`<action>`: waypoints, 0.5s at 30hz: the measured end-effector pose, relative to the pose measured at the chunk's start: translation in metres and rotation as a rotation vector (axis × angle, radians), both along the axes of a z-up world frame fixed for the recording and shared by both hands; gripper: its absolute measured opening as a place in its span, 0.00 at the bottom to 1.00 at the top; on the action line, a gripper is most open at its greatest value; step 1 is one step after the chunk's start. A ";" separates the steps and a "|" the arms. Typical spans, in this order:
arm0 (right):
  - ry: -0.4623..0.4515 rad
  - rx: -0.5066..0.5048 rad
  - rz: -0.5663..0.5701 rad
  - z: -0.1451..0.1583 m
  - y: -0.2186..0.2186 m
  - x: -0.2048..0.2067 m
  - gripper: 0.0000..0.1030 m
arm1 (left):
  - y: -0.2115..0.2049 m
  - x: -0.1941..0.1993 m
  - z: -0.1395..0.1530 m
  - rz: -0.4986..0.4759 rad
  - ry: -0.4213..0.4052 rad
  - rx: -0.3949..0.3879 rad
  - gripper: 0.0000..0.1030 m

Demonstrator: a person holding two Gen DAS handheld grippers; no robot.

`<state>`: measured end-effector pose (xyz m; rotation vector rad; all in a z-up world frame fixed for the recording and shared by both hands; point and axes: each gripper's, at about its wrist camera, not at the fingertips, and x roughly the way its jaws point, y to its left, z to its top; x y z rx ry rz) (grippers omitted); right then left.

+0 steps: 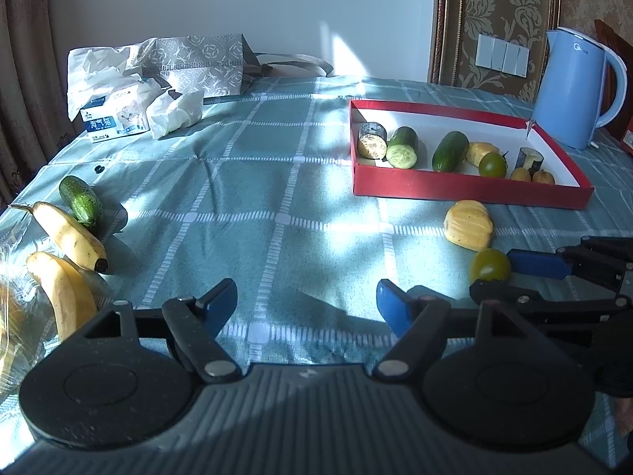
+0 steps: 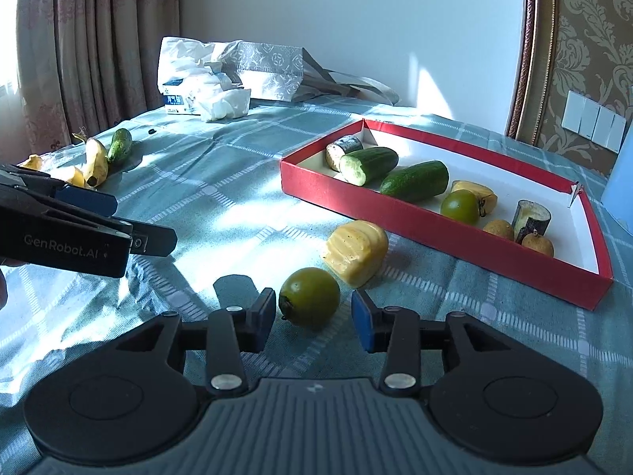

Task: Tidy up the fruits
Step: 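Move right tool to green tomato while left tool moves to yellow fruit chunk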

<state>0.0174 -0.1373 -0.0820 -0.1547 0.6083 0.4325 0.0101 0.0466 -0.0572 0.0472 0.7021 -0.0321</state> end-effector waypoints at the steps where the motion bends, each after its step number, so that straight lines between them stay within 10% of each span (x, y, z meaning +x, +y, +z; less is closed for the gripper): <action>1: -0.003 0.000 0.002 0.000 0.001 0.000 0.40 | 0.000 0.000 0.000 -0.003 0.000 0.002 0.74; 15: -0.032 -0.035 0.000 -0.007 0.015 0.000 0.33 | 0.000 0.001 -0.001 -0.030 0.002 0.006 0.75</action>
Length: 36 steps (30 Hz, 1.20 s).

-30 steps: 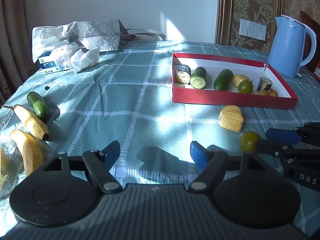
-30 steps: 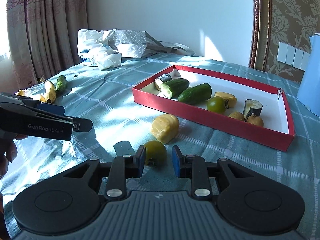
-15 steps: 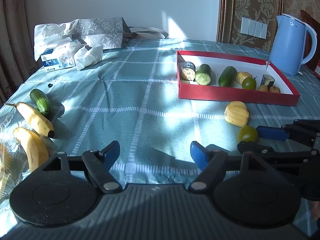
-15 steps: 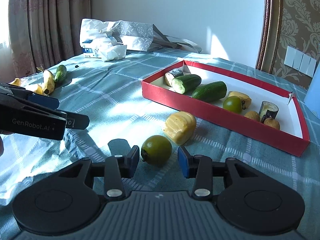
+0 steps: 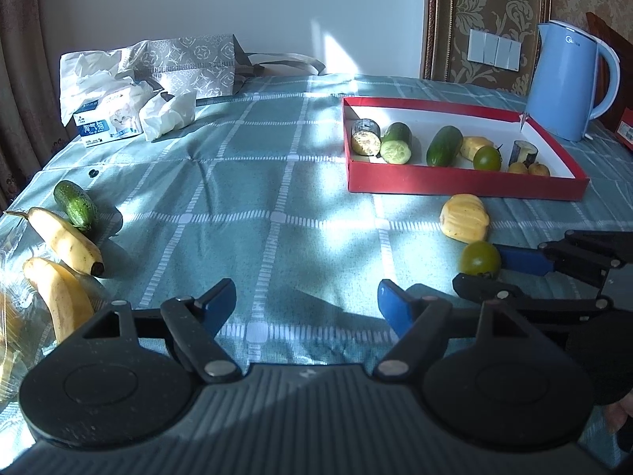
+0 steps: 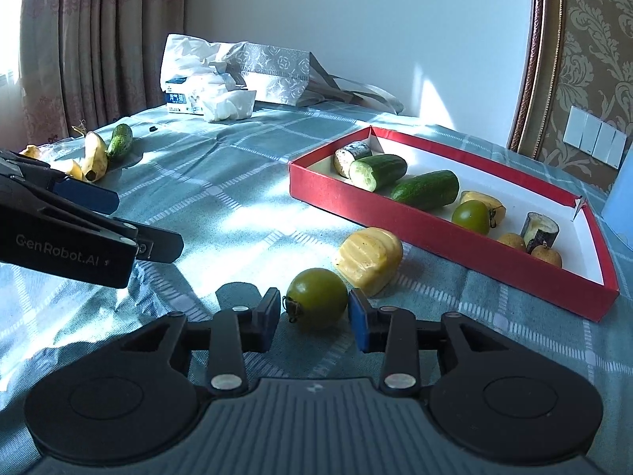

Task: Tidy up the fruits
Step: 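Move right tool to green tomato while left tool moves to yellow fruit chunk, then grasp green tomato with right tool while left tool grasps yellow fruit chunk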

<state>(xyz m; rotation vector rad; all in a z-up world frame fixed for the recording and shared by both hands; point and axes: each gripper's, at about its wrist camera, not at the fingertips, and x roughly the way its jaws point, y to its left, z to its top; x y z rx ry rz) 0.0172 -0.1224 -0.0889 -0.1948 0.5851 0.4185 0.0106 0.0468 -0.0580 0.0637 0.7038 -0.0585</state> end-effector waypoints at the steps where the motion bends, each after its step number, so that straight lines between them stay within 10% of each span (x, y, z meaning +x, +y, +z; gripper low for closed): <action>1: -0.002 0.005 -0.003 0.000 -0.001 -0.001 0.33 | -0.001 0.001 0.000 -0.007 -0.002 0.000 0.75; 25: 0.010 -0.022 -0.300 0.008 -0.115 -0.039 0.32 | -0.116 0.071 -0.013 -0.267 -0.069 -0.010 0.81; 36: 0.015 -0.020 -0.287 0.006 -0.118 -0.037 0.32 | -0.128 0.082 -0.031 -0.242 -0.024 -0.018 0.51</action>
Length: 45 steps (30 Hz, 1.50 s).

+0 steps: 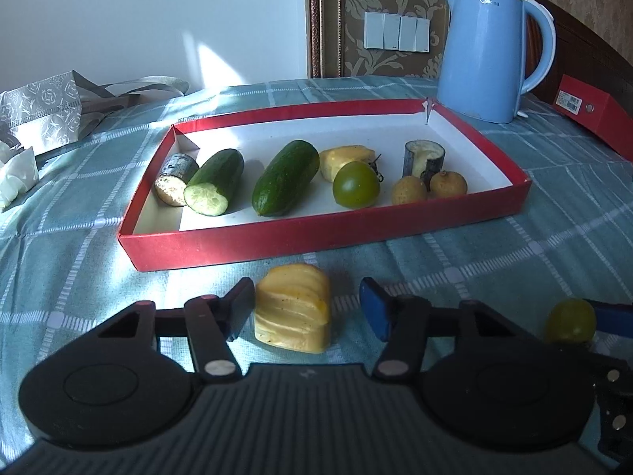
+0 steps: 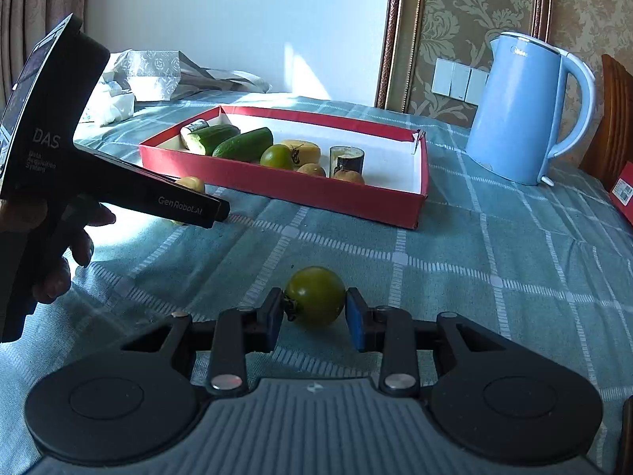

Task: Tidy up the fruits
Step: 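Grasp green tomato with right tool while left tool grasps yellow fruit chunk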

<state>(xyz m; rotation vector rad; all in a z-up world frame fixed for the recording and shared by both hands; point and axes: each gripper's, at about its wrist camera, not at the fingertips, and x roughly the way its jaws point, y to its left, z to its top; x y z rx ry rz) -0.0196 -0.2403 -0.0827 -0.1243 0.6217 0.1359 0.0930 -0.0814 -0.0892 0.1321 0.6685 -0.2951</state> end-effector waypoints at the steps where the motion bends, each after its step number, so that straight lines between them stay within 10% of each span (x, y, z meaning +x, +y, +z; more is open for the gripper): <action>1: 0.001 0.001 0.001 0.000 0.000 0.001 0.32 | 0.001 0.000 0.000 0.004 0.002 -0.005 0.48; 45: -0.055 -0.001 0.036 0.000 0.011 0.010 0.32 | 0.012 -0.014 -0.003 0.035 -0.053 -0.012 0.36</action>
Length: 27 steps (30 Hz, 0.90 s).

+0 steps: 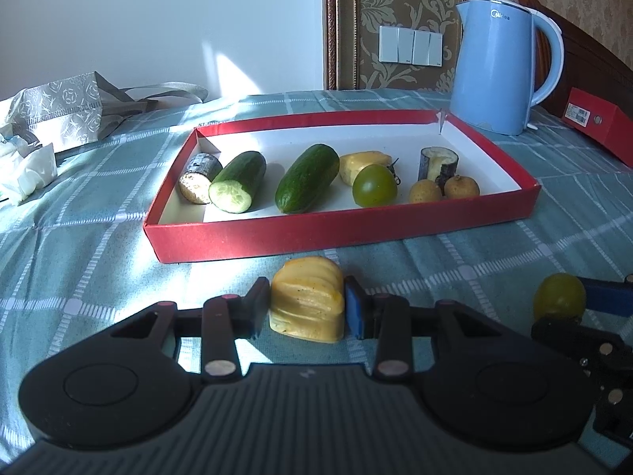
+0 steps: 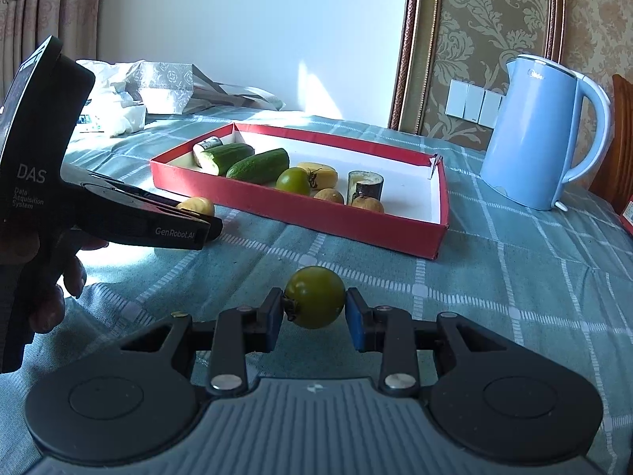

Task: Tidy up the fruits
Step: 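Grasp green tomato with right tool while left tool grasps yellow fruit chunk, then lift yellow fruit chunk with left tool while right tool holds green tomato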

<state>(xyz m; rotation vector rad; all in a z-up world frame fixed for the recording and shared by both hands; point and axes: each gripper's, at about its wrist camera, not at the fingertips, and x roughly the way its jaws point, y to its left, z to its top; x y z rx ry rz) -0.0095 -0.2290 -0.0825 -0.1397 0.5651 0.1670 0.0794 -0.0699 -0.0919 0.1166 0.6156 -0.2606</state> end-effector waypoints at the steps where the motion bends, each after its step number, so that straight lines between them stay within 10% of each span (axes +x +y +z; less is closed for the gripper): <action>1: -0.001 0.000 -0.002 0.000 0.000 0.000 0.32 | 0.000 0.000 0.000 0.000 -0.004 -0.001 0.36; 27: -0.008 -0.005 0.009 0.005 0.001 -0.002 0.32 | 0.001 -0.001 -0.001 0.003 -0.009 -0.002 0.36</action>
